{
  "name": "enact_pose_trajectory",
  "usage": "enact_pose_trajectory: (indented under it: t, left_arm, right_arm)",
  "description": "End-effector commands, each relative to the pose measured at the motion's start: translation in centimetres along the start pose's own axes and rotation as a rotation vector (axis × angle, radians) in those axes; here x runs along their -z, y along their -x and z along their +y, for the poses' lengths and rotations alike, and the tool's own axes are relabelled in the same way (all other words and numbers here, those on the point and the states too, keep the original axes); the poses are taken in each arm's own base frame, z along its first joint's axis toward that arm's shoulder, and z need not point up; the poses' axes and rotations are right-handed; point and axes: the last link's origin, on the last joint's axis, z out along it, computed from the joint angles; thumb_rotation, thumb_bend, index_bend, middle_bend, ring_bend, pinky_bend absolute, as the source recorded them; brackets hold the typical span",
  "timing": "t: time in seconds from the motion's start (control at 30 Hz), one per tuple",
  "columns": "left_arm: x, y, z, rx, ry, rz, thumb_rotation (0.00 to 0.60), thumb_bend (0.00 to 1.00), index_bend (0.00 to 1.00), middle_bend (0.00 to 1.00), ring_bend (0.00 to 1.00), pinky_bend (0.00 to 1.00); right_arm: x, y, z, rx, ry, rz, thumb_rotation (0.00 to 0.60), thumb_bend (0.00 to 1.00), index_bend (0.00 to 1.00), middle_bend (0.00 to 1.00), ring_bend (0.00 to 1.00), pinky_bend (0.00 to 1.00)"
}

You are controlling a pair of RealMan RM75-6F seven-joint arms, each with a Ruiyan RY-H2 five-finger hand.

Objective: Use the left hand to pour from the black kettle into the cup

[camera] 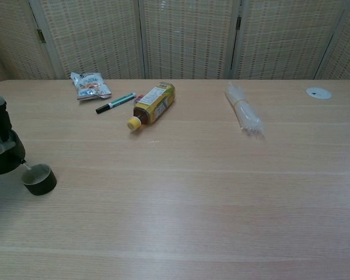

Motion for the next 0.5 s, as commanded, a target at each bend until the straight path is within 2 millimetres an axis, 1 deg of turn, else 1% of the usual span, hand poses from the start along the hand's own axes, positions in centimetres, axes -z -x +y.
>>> enact_pose_trajectory:
  t: [0.03,0.5]
  left_arm:
    - [0.14,-0.05,0.16,-0.01,-0.002,0.008,0.6,0.49,1.0,1.0,1.0,0.55]
    - [0.3,-0.4,0.56,-0.078,-0.002,0.048,0.6,0.49,1.0,1.0,1.0,0.55]
  right_arm:
    - [-0.01,0.0,-0.01,0.0,-0.001,0.0,0.6,0.35,0.08,0.15,0.21,0.0]
    - [0.14,-0.11,0.18,-0.002,0.003,0.005,0.6,0.35,0.08,0.15,0.22,0.0]
